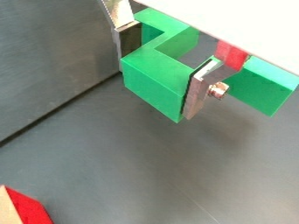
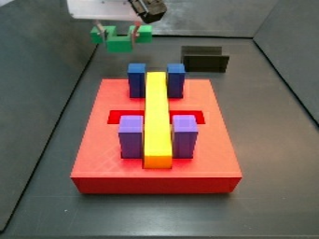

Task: Pick up the green object. Move up. Place the green object on the fixture. Regrasp the green object. Move to above the board. Insert the green object.
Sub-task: Place the green object on the fixture.

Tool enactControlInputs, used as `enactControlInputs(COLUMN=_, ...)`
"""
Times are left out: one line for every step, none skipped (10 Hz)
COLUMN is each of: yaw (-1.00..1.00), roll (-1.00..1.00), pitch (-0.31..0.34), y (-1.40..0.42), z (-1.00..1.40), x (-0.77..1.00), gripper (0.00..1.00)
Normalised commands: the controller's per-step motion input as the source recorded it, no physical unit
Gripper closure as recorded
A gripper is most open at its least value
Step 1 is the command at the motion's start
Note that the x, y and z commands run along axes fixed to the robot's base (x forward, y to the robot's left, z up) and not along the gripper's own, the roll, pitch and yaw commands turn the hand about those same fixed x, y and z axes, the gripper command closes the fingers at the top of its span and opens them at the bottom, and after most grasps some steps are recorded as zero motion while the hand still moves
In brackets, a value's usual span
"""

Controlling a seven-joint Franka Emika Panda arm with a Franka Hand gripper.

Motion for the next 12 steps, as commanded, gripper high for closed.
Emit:
enactControlInputs(yaw=-0.25, roll=0.00, pitch=-0.029, y=-0.01, z=0.00, x=0.95, gripper=1.00)
enactControlInputs(yaw=-0.15, roll=0.00, pitch=0.000, y=-0.03, z=0.00, x=1.00, gripper=1.00)
enactControlInputs(yaw=-0.08, roll=0.00, pitch=0.000, y=-0.05, z=0.00, x=1.00, gripper=1.00)
enactControlInputs(yaw=0.00, roll=0.01, pitch=0.031, y=-0.09, z=0.03, x=1.00, gripper=1.00)
enactControlInputs(yaw=0.00, roll=0.00, pitch=0.117, y=-0.12, z=0.15, x=1.00, gripper=1.00)
enactControlInputs(yaw=0.00, roll=0.00, pitch=0.097, y=-0.14, z=0.23, x=1.00, gripper=1.00)
enactControlInputs(yaw=0.00, roll=0.00, pitch=0.100, y=-0.14, z=0.22, x=1.00, gripper=1.00)
enactControlInputs(yaw=0.00, roll=0.00, pitch=0.114, y=-0.13, z=0.21, x=1.00, gripper=1.00)
enactControlInputs(yaw=0.00, roll=0.00, pitch=0.106, y=-0.13, z=0.21, x=1.00, gripper=1.00)
enactControlInputs(yaw=-0.03, roll=0.00, pitch=0.046, y=-0.14, z=0.24, x=1.00, gripper=1.00)
enactControlInputs(yaw=-0.05, roll=0.00, pitch=0.014, y=-0.12, z=0.20, x=1.00, gripper=1.00)
enactControlInputs(yaw=-0.05, roll=0.00, pitch=0.006, y=-0.11, z=0.19, x=1.00, gripper=1.00)
